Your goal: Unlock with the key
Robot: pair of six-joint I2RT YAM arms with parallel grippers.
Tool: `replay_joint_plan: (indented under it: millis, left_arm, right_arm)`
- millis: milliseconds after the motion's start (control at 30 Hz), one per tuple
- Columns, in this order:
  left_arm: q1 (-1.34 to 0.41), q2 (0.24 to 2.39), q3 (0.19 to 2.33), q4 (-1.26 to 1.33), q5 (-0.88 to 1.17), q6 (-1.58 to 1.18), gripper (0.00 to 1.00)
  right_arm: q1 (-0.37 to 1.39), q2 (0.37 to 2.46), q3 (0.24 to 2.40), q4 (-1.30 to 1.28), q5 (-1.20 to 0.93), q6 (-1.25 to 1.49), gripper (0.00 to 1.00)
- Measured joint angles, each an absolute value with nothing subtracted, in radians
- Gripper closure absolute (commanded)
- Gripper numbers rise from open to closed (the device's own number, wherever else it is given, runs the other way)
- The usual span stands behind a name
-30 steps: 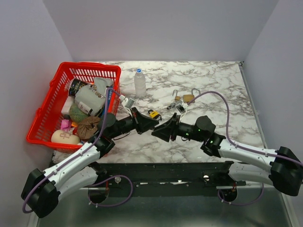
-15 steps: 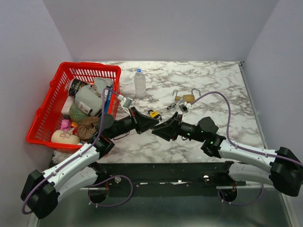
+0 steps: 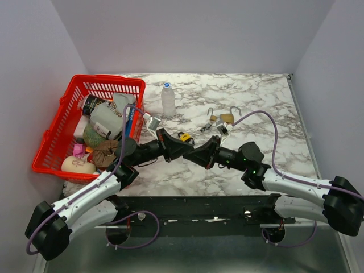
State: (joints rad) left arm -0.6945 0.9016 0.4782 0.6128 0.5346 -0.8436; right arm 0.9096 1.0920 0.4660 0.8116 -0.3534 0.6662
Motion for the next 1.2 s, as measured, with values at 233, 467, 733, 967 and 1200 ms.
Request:
replay_joint_plan:
  millis: [233,467,733,967,1200]
  left_arm:
    - [-0.703,0.884,0.48,0.56,0.5,-0.818,0.12]
    - [-0.704,0.746,0.485,0.362,0.316,-0.728,0.07]
    - [-0.704,0.692,0.549,0.232,0.238,-0.656,0.44]
    - [-0.704,0.714,0.549,0.227,0.255,-0.657,0.47]
    - [-0.702,0.744,0.546,0.258,0.288,-0.681,0.55]
  right_arm:
    - [0.91,1.086,0.443,0.834,-0.336,0.668,0.99]
    - [0.91,1.045,0.432,0.815,-0.304,0.66,0.99]
    - [0.91,1.029,0.432,0.814,-0.301,0.653,0.99]
    - [0.909,1.029,0.432,0.801,-0.301,0.65,0.99]
    - [0.908,1.029,0.432,0.784,-0.301,0.643,0.99]
